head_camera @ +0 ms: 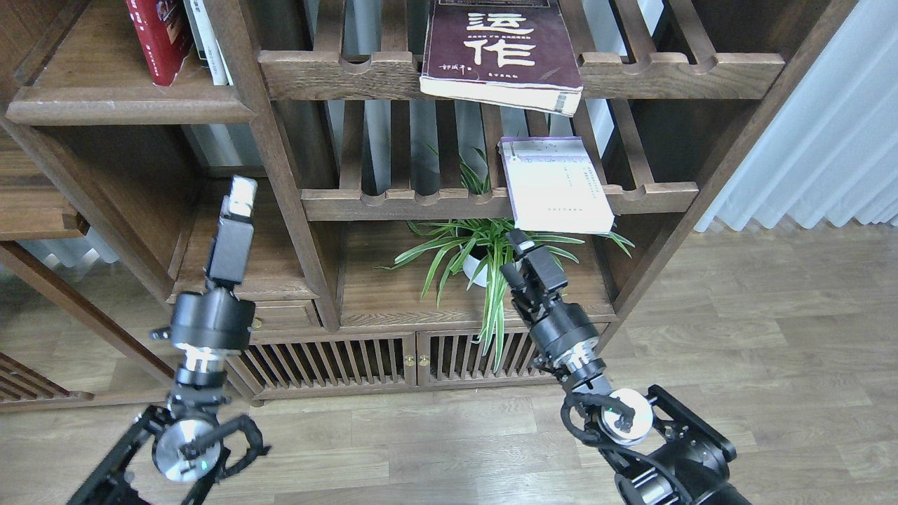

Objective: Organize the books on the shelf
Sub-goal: 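Lower the left arm and reach the right gripper toward the white book, then hook the white book's top with the right gripper and tip it outward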

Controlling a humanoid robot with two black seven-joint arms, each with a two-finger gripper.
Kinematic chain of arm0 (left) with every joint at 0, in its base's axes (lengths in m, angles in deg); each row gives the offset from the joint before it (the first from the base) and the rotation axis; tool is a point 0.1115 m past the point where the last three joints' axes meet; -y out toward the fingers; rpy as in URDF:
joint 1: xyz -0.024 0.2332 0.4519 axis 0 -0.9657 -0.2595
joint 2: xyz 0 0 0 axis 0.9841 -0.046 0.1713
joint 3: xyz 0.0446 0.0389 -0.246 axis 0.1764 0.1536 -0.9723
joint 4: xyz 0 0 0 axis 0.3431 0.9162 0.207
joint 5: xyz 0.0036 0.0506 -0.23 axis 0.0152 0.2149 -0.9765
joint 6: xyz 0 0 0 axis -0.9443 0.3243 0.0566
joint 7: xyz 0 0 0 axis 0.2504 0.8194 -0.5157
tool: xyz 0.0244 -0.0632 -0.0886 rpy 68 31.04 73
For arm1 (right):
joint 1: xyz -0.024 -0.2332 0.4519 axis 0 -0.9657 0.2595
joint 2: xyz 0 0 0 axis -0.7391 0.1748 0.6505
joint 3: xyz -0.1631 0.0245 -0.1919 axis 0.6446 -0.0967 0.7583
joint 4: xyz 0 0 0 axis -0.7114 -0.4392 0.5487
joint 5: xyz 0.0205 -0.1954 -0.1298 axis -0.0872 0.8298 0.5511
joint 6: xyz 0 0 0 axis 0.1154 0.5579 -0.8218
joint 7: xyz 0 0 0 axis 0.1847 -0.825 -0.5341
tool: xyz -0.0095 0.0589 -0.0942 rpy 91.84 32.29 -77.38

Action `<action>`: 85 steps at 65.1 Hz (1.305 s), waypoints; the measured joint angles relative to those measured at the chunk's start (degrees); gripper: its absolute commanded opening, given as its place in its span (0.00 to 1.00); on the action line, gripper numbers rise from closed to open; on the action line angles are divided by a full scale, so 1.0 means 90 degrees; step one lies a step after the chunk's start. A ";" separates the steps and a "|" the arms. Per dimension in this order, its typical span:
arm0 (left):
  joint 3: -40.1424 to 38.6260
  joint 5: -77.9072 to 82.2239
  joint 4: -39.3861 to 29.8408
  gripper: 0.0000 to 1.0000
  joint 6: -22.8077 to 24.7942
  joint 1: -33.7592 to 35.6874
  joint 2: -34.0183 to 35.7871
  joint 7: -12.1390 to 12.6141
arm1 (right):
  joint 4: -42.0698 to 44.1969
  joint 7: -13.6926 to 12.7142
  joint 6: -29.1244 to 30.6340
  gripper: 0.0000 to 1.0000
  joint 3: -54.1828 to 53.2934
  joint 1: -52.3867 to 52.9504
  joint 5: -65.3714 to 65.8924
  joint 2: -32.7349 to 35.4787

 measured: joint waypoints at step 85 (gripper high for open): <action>0.0696 -0.0155 0.0289 1.00 0.0005 -0.0113 0.0001 0.0912 | 0.1168 -0.0056 -0.2105 0.62 -0.0385 0.1540 -0.0700 0.0000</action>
